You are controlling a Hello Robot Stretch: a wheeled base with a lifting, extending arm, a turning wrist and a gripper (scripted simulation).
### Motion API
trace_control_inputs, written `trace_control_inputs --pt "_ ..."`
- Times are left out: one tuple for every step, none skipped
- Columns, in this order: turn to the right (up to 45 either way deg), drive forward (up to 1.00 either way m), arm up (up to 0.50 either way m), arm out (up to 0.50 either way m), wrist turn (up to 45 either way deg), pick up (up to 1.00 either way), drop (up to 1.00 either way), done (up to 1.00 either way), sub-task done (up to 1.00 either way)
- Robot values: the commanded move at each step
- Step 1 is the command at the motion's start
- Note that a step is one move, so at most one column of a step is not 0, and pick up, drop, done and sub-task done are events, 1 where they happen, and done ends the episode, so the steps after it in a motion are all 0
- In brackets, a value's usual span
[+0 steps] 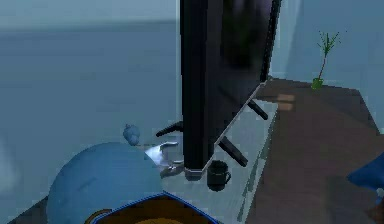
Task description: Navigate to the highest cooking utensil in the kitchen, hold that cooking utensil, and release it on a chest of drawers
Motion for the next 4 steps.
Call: trace_control_inputs --pt "18.0 0.0 0.0 0.0 0.0 0.0 0.0 0.0 0.0" --pt "-45.0 0.0 0.0 0.0 0.0 0.0 0.0 0.0 0.0" --pt "-45.0 0.0 0.0 0.0 0.0 0.0 0.0 0.0 0.0" --pt "-45.0 0.0 0.0 0.0 0.0 0.0 0.0 0.0 0.0"
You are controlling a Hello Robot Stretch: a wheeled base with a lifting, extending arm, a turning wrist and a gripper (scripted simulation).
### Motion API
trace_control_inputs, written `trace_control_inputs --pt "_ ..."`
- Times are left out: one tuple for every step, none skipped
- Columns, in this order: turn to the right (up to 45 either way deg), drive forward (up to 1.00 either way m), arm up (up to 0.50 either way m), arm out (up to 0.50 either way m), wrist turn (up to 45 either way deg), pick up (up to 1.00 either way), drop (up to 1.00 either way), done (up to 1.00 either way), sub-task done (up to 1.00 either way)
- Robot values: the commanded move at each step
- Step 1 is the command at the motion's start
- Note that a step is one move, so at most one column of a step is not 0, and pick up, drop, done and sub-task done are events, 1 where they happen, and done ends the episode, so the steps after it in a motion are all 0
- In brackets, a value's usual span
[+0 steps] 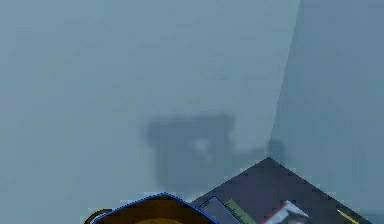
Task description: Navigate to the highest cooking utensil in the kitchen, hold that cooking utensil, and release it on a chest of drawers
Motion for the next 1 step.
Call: trace_control_inputs --pt "-21.0 0.0 0.0 0.0 0.0 0.0 0.0 0.0 0.0"
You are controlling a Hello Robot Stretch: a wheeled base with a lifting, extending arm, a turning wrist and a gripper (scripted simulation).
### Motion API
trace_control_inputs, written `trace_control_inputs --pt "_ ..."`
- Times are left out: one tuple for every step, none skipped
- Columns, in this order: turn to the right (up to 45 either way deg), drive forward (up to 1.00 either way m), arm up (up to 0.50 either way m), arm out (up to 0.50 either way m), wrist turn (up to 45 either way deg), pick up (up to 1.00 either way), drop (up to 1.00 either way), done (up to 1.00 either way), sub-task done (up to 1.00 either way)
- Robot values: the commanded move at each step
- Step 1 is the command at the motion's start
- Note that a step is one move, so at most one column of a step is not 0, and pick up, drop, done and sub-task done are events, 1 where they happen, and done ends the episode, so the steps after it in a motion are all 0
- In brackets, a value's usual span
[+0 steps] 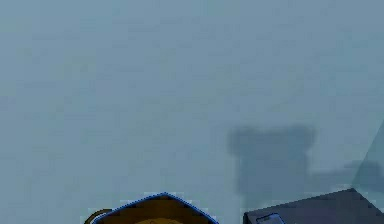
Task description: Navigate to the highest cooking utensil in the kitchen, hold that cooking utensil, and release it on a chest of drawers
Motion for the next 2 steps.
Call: trace_control_inputs --pt "0.0 0.0 0.0 0.12 0.0 0.0 0.0 0.0 0.0" --pt "0.0 0.0 0.0 0.0 45.0 0.0 0.0 0.0 0.0"
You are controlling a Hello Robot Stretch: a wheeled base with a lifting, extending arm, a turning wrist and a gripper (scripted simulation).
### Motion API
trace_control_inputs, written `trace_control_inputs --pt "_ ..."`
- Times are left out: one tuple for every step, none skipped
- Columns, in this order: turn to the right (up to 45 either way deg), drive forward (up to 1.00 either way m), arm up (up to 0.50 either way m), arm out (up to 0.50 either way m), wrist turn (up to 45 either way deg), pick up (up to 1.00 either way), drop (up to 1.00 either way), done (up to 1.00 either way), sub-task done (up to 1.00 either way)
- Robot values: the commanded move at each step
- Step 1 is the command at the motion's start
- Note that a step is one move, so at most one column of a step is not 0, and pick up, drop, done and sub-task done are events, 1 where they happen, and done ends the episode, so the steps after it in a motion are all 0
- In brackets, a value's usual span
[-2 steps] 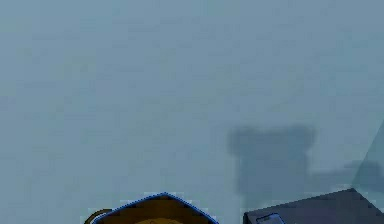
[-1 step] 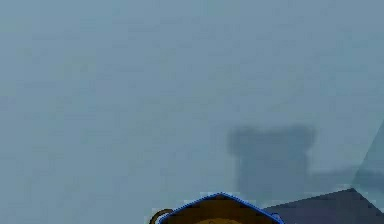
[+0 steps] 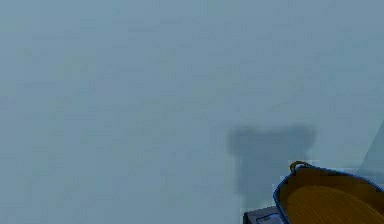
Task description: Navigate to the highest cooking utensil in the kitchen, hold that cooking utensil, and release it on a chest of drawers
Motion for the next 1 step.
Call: trace_control_inputs --pt "0.0 0.0 0.0 0.0 45.0 0.0 0.0 0.0 0.0"
